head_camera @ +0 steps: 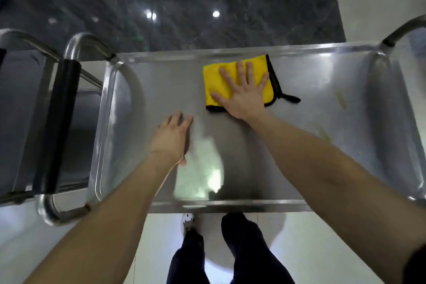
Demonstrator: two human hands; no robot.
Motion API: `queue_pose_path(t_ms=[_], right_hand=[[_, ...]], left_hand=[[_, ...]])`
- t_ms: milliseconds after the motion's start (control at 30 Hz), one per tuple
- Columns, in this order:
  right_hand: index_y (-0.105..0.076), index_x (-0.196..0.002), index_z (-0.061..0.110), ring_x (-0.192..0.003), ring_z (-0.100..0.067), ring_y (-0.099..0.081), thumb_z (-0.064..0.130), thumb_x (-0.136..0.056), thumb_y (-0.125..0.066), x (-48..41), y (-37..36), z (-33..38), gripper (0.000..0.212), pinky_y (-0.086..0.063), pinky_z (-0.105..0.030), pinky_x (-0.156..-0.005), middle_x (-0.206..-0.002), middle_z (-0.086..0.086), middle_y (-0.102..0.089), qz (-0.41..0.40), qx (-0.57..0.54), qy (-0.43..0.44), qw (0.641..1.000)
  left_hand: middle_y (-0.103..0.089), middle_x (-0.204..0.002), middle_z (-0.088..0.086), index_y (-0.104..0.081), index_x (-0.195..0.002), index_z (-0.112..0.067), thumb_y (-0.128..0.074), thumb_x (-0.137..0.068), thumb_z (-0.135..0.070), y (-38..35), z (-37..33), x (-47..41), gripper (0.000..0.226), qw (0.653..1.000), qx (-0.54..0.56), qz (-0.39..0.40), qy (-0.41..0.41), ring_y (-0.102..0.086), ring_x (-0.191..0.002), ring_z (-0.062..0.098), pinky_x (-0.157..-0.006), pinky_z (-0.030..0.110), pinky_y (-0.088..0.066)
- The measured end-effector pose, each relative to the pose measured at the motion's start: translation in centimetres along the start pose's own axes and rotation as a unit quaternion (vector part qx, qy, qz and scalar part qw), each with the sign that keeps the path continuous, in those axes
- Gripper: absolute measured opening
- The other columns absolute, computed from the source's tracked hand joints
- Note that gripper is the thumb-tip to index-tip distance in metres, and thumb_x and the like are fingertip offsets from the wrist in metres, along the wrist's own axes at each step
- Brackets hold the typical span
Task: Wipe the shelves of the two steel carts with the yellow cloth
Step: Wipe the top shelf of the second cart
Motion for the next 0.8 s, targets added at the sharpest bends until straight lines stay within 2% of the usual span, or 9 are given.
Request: queue_pose_path(t_ms=[133,267,400,533,700,800], right_hand=[[-0.007,-0.168,0.052,-0.165,-0.035,0.013,0.094,-0.091,-0.022,-4.8,0.1,-0.3,0.089,0.007,-0.083,-0.118,-0.181,-0.006,0.007,0.012,-0.002,-0.011,1.0],[-0.012,-0.169,0.047,-0.166,-0.034,0.01,0.09,-0.095,-0.021,-2.7,0.0,-0.4,0.086,0.004,-0.081,-0.12,-0.181,-0.007,0.003,0.007,-0.016,-0.011,1.0],[-0.021,-0.17,0.042,-0.166,-0.036,0.003,0.084,-0.1,-0.025,5.3,-0.6,-0.1,0.081,-0.001,-0.08,-0.12,-0.181,-0.01,-0.005,-0.042,-0.015,-0.018,0.999],[-0.024,-0.17,0.038,-0.166,-0.039,-0.003,0.081,-0.102,-0.036,16.5,-2.5,1.4,0.081,-0.006,-0.081,-0.12,-0.18,-0.012,-0.008,-0.09,-0.021,0.027,0.995],[-0.022,-0.169,0.042,-0.167,-0.035,-0.005,0.082,-0.1,-0.041,26.4,-4.0,1.8,0.082,-0.011,-0.08,-0.12,-0.181,-0.005,-0.007,-0.075,0.004,0.095,0.993],[-0.022,-0.169,0.046,-0.167,-0.029,-0.003,0.083,-0.1,-0.04,28.5,-3.2,-0.8,0.08,-0.013,-0.076,-0.122,-0.181,0.001,-0.007,-0.057,0.017,0.082,0.995]], left_hand=[[-0.007,-0.179,0.009,-0.007,-0.173,-0.028,-0.104,-0.064,-0.033,0.6,-0.3,-0.2,0.146,1.0,0.011,0.005,0.012,-0.017,-0.163,0.034,-0.122,0.05,-0.041],[-0.006,-0.18,0.011,-0.006,-0.174,-0.027,-0.103,-0.066,-0.031,0.7,-0.4,0.0,0.145,1.0,0.015,0.006,0.014,-0.016,-0.164,0.034,-0.125,0.048,-0.037],[-0.007,-0.179,0.011,-0.007,-0.173,-0.027,-0.106,-0.062,-0.033,0.6,-0.4,0.3,0.149,1.0,0.017,0.006,0.014,-0.017,-0.164,0.035,-0.126,0.048,-0.037],[-0.007,-0.179,0.012,-0.01,-0.173,-0.027,-0.107,-0.06,-0.029,0.3,-0.4,0.7,0.149,0.999,0.027,0.006,0.02,-0.018,-0.164,0.037,-0.126,0.051,-0.037],[-0.018,-0.176,0.013,-0.02,-0.171,-0.025,-0.106,-0.06,-0.025,-0.7,0.1,2.1,0.141,0.999,0.026,-0.025,0.017,-0.029,-0.159,0.037,-0.124,0.052,-0.036],[-0.024,-0.174,0.014,-0.024,-0.171,-0.026,-0.107,-0.058,-0.027,-1.5,0.5,2.6,0.14,0.999,0.016,-0.033,0.012,-0.034,-0.156,0.038,-0.124,0.051,-0.036]])
Point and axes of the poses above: each hand's wrist, its own x-axis away from the middle knuckle, its own y-axis out of the back of the hand, z = x × y, the point moved 6 cm from there along -x, towards the middle knuckle
